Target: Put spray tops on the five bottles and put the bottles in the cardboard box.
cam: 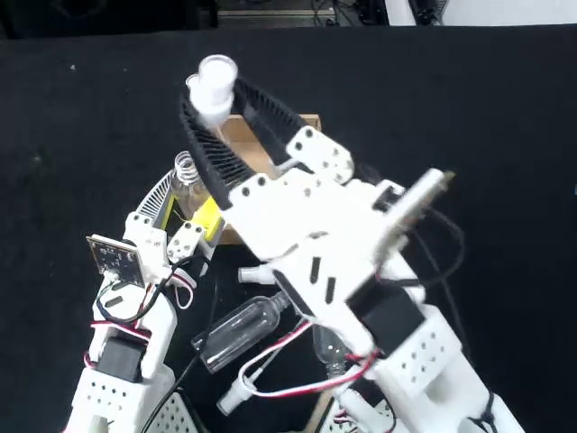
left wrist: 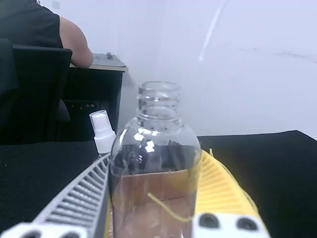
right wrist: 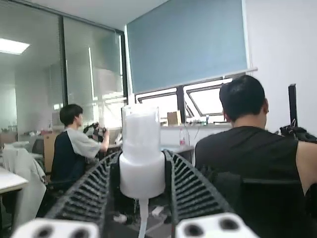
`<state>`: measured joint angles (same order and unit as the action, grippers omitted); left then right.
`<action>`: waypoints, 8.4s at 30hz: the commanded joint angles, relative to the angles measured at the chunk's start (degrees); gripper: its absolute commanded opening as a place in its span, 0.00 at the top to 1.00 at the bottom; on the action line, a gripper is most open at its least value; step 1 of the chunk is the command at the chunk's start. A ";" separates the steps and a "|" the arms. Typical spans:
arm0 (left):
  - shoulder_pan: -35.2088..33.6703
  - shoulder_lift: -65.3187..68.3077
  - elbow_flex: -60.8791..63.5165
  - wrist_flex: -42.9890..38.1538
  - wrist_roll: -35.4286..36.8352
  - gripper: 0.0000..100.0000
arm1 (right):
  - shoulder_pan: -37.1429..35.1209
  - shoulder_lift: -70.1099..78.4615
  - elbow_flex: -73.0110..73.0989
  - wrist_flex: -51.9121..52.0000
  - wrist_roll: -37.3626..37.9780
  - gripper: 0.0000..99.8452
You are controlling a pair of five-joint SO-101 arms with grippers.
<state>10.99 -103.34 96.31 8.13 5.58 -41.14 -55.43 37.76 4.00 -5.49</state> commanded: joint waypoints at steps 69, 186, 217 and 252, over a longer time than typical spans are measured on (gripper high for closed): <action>0.48 -0.79 1.10 -1.41 0.44 0.97 | 33.67 3.65 -23.69 67.69 0.18 0.87; -5.67 130.11 -34.42 -96.62 0.00 0.80 | 41.32 3.65 38.55 12.84 0.09 0.97; -5.85 129.41 -34.51 -93.27 0.44 0.70 | 41.23 3.65 38.64 12.84 0.09 0.97; -5.67 68.04 -26.95 -19.52 0.44 0.70 | 41.23 3.65 38.99 12.75 0.09 0.97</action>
<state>5.36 -26.15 71.69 -25.54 5.58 1.05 -50.86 77.32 16.75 -5.49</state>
